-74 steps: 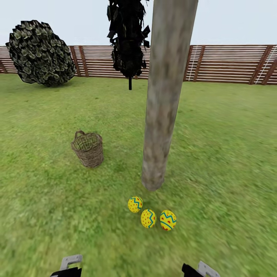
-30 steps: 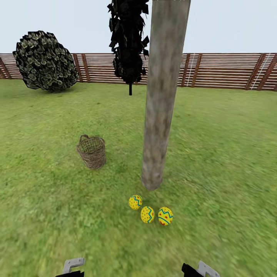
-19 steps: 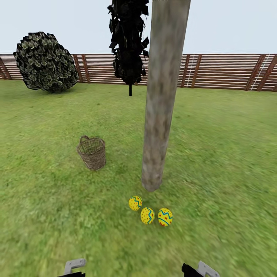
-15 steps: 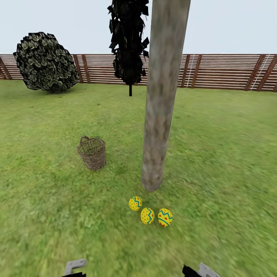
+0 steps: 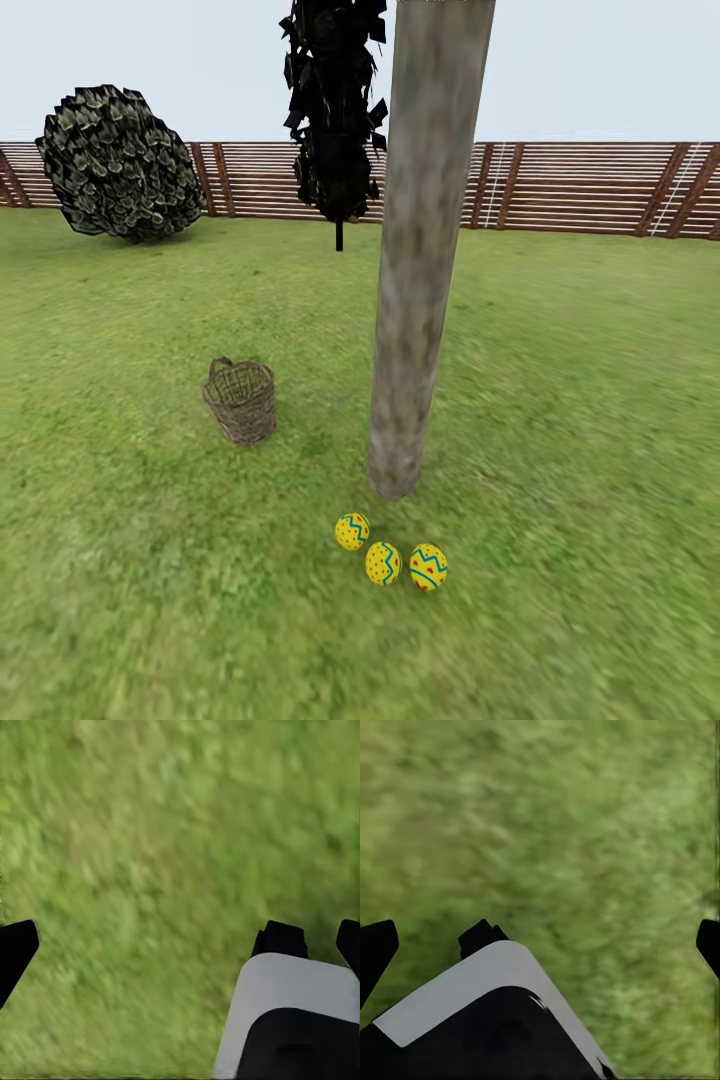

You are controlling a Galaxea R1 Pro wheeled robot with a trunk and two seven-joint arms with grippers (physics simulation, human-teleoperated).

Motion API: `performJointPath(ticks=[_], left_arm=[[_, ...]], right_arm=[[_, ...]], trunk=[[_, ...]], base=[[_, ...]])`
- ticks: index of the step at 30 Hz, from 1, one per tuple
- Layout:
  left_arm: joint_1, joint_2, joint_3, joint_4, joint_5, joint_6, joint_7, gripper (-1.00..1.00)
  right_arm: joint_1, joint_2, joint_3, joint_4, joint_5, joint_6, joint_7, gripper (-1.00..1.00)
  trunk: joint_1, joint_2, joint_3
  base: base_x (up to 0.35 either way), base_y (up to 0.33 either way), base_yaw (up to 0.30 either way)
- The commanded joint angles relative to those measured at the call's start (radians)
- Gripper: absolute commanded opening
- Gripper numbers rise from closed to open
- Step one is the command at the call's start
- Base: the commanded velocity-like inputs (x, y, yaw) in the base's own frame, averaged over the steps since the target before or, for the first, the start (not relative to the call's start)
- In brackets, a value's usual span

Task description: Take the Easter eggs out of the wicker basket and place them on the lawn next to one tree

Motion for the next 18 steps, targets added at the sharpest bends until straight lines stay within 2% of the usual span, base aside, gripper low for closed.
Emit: performJointPath(ticks=[1,11,18], left_arm=[[0.006,0.000,0.008,0.001,-0.010,-0.003,0.003,1.00],[0.073,-0.003,0.008,0.001,-0.010,-0.001,0.005,1.00],[0.101,0.001,0.009,0.001,-0.009,-0.002,0.004,1.00]], right_arm=[[0.000,0.000,0.009,0.008,-0.009,-0.003,-0.003,1.00],[0.000,-0.008,0.008,0.021,-0.015,-0.010,-0.005,1.00],[0.018,-0.011,0.011,0.027,-0.010,-0.018,-0.004,1.00]], trunk=[[-0.004,0.007,0.002],[-0.042,0.077,0.034],[-0.042,0.077,0.034]], base=[[0.000,0.000,0.000],[0.000,0.000,0.000],[0.000,0.000,0.000]])
